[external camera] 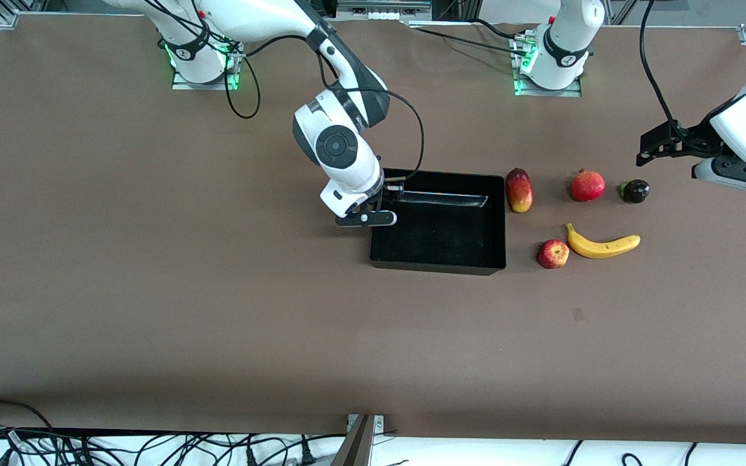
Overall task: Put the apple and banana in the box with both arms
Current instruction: 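Drag the black box with the right gripper toward the fruit, then release the box and withdraw the right gripper toward its base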
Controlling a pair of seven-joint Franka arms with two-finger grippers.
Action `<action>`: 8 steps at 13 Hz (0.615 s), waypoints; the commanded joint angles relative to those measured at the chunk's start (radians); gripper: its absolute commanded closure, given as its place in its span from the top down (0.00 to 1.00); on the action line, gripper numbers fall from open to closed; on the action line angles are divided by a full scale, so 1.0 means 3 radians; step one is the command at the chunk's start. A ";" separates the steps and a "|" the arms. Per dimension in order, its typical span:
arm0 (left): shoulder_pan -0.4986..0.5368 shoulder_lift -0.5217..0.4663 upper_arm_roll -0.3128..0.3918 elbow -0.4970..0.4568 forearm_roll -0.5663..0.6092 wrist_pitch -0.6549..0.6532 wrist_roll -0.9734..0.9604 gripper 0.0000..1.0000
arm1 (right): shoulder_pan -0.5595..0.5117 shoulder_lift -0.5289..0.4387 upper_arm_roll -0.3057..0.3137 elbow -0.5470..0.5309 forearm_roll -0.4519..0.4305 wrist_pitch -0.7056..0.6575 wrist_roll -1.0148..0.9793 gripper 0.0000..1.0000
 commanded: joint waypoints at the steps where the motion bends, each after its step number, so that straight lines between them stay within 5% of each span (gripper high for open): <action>1: 0.0011 0.0030 -0.0004 0.0071 0.0080 -0.0030 0.0030 1.00 | -0.0070 -0.0454 -0.0342 -0.0050 0.0015 -0.0673 -0.0450 1.00; 3: 0.0021 0.0040 0.0006 0.0066 0.0085 -0.0005 0.0045 1.00 | -0.0065 -0.0684 -0.0720 -0.0055 0.0005 -0.1206 -0.0869 1.00; 8: 0.0062 0.0198 0.0026 0.0025 0.0033 0.0127 0.0045 1.00 | -0.0065 -0.0997 -0.2130 -0.0050 -0.0026 -0.1989 -0.1806 1.00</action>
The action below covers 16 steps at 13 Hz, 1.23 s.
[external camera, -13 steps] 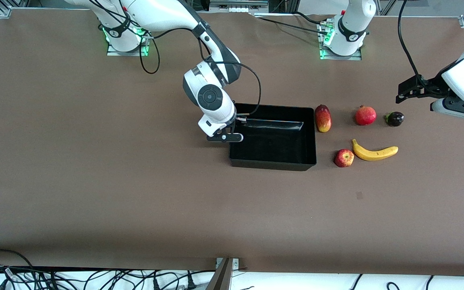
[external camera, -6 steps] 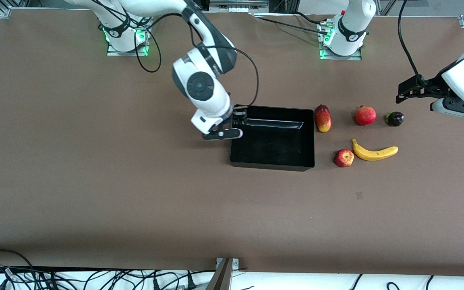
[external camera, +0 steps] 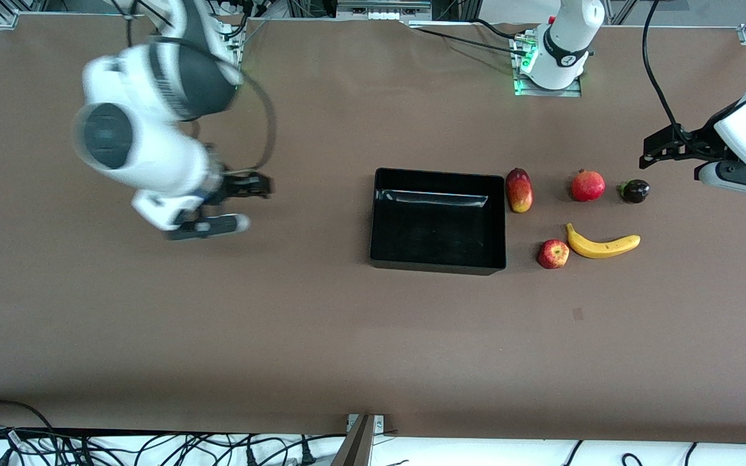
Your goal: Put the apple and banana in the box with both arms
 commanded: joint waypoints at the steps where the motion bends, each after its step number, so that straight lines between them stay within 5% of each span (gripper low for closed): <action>1: 0.0004 0.0143 -0.0010 0.0022 0.0084 0.0144 0.0030 1.00 | 0.0030 -0.0104 -0.0677 -0.0066 0.0005 -0.0212 -0.0312 1.00; 3: -0.0012 0.0189 -0.0011 -0.0141 0.0089 0.0368 0.0035 1.00 | 0.0020 -0.0191 -0.0939 0.0015 -0.0086 -0.0273 -0.0384 1.00; 6: -0.0032 0.0485 0.0000 -0.0479 0.0100 0.0941 0.0065 1.00 | -0.0046 -0.0206 -0.0885 0.0221 -0.0398 -0.0581 -0.0420 1.00; 8: -0.0063 0.0771 0.0005 -0.0510 0.0105 0.1227 0.0060 1.00 | -0.0514 -0.0298 -0.0315 0.0221 -0.0561 -0.0581 -0.0415 1.00; 10: -0.0104 0.0930 0.0000 -0.0759 0.0110 0.1645 0.0065 1.00 | -0.1311 -0.0604 0.0721 -0.0008 -0.0894 -0.0388 -0.0384 1.00; 12: -0.0195 0.1012 0.0000 -0.1132 0.0110 0.2101 0.0070 1.00 | -0.2063 -0.0951 0.1501 -0.0503 -0.1022 0.0107 -0.0390 1.00; 14: -0.0221 0.1099 0.0000 -0.1373 0.0110 0.2485 0.0071 1.00 | -0.2596 -0.1274 0.1957 -0.0898 -0.1069 0.0350 -0.0415 1.00; 16: -0.0237 0.1155 0.0000 -0.1466 0.0110 0.2583 0.0081 1.00 | -0.2731 -0.1382 0.2036 -0.0874 -0.1079 0.0065 -0.0405 1.00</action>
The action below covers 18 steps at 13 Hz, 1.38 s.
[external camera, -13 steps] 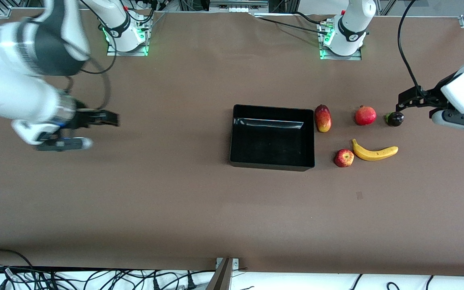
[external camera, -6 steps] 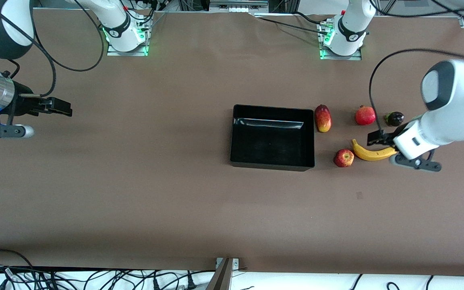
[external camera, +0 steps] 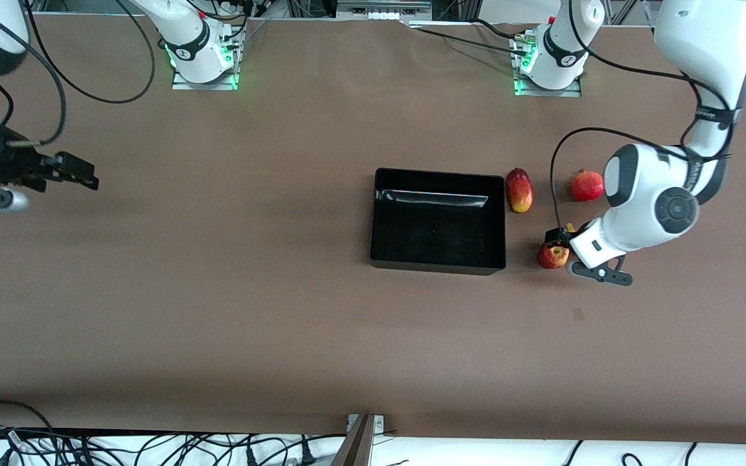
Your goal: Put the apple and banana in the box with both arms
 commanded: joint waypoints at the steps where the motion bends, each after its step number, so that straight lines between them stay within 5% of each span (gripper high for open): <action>1: -0.0023 -0.0011 0.0011 -0.0116 0.0089 0.0092 0.0076 1.00 | -0.0169 -0.0286 0.0164 -0.0239 -0.0094 -0.0163 0.0012 1.00; 5: -0.0074 0.0147 0.0011 -0.0127 0.0089 0.0301 0.0137 1.00 | -0.0169 -0.0010 0.0159 0.0170 -0.0120 -0.0297 -0.0009 1.00; 10: -0.0094 0.0260 0.0016 -0.0127 0.0089 0.0506 0.0142 1.00 | -0.0144 -0.0020 0.0180 0.0186 -0.0089 -0.0266 0.0037 1.00; 14: -0.0094 0.0260 0.0016 -0.0111 0.0507 0.0527 0.0342 0.00 | -0.0144 -0.0015 0.0175 0.0180 -0.0079 -0.0302 0.0027 1.00; 18: -0.0120 -0.0157 -0.0025 -0.0111 0.0555 0.0329 0.0337 0.00 | -0.0144 -0.0015 0.0180 0.0186 -0.0074 -0.0297 0.0032 1.00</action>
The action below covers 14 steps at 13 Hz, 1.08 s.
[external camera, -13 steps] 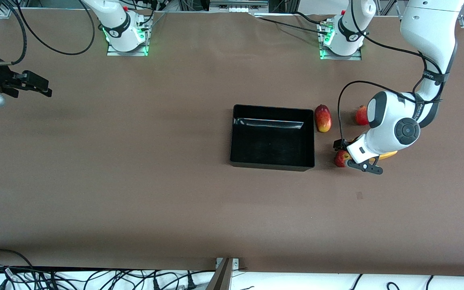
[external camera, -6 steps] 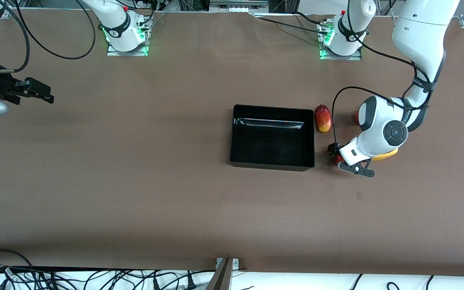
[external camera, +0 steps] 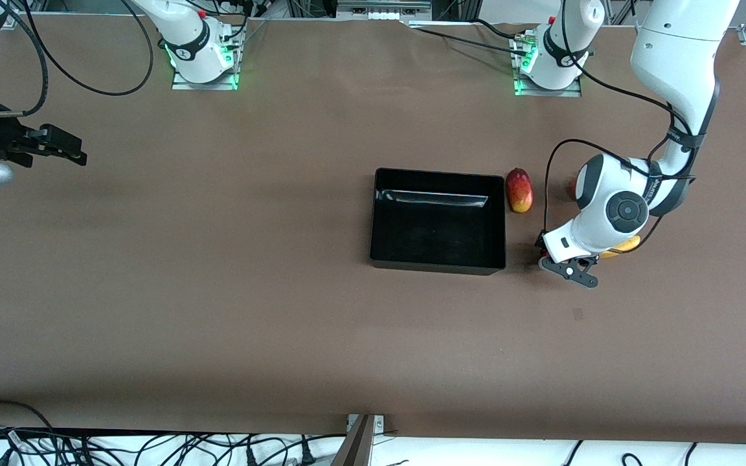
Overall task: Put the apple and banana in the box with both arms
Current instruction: 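Carry the red apple with the left gripper over the black box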
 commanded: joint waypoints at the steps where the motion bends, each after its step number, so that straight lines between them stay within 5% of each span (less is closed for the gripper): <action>1: -0.0137 -0.0509 -0.0043 -0.0030 0.0018 -0.0372 0.0021 0.00 | -0.0040 0.0014 0.0051 0.0068 -0.0013 -0.0063 0.0028 1.00; 4: -0.0612 -0.0888 -0.0053 -0.0025 -0.0304 -0.0603 -0.0223 0.00 | -0.0045 0.0014 0.0051 0.0068 -0.0008 -0.0068 0.0028 1.00; 7: -0.1113 -0.0869 -0.0053 -0.0005 -0.0427 -0.0675 -0.1029 0.00 | -0.0040 0.0014 0.0051 0.0068 -0.0008 -0.0068 0.0033 1.00; 10: -0.1574 -0.0476 -0.0053 0.0189 -0.0473 -0.0614 -0.1797 0.00 | -0.0045 0.0014 0.0051 0.0068 -0.0008 -0.0068 0.0033 1.00; 14: -0.1774 -0.0020 -0.0053 0.0241 -0.0509 -0.0016 -0.2055 0.00 | -0.0045 0.0014 0.0051 0.0068 -0.0008 -0.0068 0.0033 1.00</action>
